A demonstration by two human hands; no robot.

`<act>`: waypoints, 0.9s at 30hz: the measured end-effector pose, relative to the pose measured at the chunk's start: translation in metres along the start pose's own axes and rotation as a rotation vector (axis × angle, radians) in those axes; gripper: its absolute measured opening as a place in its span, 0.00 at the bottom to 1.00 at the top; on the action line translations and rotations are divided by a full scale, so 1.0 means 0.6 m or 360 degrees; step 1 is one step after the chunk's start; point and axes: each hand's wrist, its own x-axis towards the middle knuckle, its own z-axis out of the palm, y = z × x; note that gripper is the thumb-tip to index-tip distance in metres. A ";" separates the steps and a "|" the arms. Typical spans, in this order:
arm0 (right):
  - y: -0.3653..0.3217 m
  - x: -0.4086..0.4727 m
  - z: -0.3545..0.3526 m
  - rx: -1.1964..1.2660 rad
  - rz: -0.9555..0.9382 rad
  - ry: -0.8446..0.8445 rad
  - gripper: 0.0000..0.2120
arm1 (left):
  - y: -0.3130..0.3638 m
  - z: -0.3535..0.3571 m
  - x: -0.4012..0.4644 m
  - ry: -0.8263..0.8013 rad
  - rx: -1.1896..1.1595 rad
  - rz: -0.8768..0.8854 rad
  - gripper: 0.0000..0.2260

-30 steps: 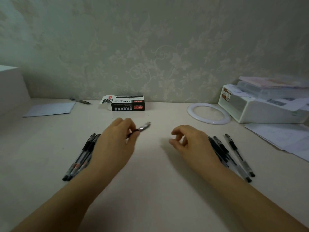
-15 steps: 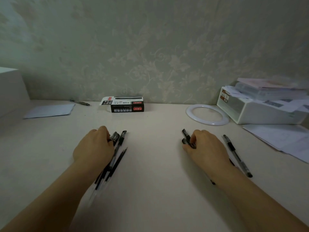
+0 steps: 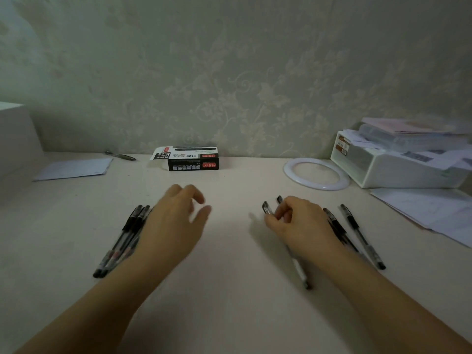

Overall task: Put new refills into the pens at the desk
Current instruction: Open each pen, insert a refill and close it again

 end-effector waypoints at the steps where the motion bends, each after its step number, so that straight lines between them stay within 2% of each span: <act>1: -0.004 0.000 0.002 0.0195 0.0047 -0.0005 0.08 | 0.010 0.006 -0.005 -0.0050 -0.0065 0.0068 0.06; 6: -0.028 -0.007 0.016 0.1028 0.0223 -0.0324 0.11 | 0.041 0.026 -0.026 -0.0311 -0.0460 0.0162 0.14; 9: -0.038 -0.015 0.026 0.1236 0.0187 -0.0476 0.11 | 0.049 0.021 -0.030 -0.0485 -0.0572 0.0179 0.20; 11: -0.037 -0.018 0.031 0.1356 0.0181 -0.0524 0.10 | 0.048 0.021 -0.030 -0.0539 -0.0550 0.0198 0.17; 14: -0.035 -0.018 0.031 0.1352 0.0148 -0.0528 0.12 | 0.045 0.022 -0.029 -0.0540 -0.0488 0.0255 0.08; 19: -0.029 -0.013 0.027 0.1316 0.0106 -0.0425 0.08 | 0.043 0.023 -0.029 -0.0474 -0.0445 0.0333 0.04; 22: -0.030 -0.014 0.026 0.1379 0.0066 -0.0466 0.07 | 0.042 0.023 -0.029 -0.0452 -0.0473 0.0350 0.07; 27: -0.036 -0.018 0.026 0.1362 -0.0018 -0.0492 0.06 | 0.034 0.017 -0.024 -0.0366 -0.0150 0.0350 0.16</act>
